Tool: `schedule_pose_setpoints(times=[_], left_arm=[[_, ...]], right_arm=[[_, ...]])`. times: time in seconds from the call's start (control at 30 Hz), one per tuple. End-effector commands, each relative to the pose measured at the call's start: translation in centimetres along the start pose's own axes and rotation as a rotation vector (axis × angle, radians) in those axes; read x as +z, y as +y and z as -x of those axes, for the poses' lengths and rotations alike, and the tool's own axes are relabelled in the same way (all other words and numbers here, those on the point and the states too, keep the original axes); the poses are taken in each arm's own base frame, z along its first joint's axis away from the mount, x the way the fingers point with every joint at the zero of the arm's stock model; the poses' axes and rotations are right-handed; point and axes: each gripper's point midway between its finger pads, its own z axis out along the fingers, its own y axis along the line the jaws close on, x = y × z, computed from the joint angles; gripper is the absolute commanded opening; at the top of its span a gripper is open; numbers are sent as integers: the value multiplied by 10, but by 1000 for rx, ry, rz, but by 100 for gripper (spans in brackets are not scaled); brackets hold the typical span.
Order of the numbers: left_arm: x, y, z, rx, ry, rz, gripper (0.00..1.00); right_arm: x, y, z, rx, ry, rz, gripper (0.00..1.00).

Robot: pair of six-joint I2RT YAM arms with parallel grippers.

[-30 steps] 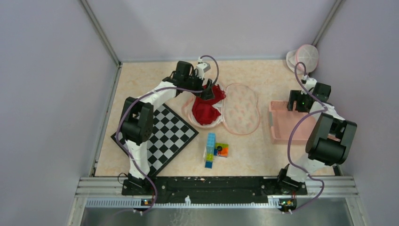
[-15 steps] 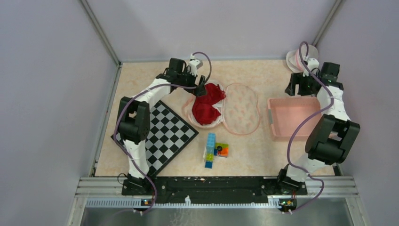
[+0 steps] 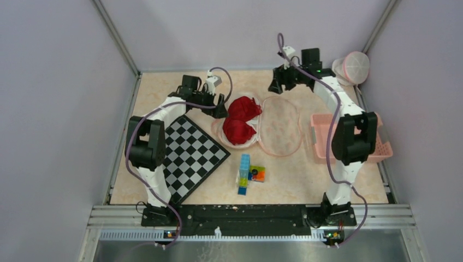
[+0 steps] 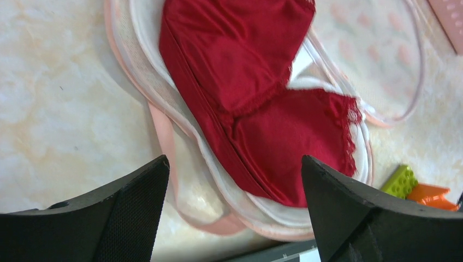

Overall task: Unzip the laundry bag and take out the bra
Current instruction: Move the bin to the center of the board.

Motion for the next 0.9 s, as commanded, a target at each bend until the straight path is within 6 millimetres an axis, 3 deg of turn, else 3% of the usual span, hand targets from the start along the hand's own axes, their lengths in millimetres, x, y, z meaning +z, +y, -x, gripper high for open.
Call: schedule_pose_setpoints(times=[0.0, 0.17, 0.37, 0.53, 0.87], left_arm=[[-32, -30, 16, 135, -63, -28, 94], [-44, -33, 7, 144, -67, 13, 94], [-53, -32, -2, 151, -67, 45, 95], [-53, -28, 2, 156, -69, 53, 95], [-51, -22, 0, 151, -58, 58, 95]], right_arm=[[59, 17, 11, 41, -3, 73, 67], [117, 22, 6, 31, 41, 87, 65], [158, 22, -12, 10, 91, 82, 65], [176, 32, -31, -12, 120, 104, 64], [181, 46, -49, -54, 163, 123, 53]])
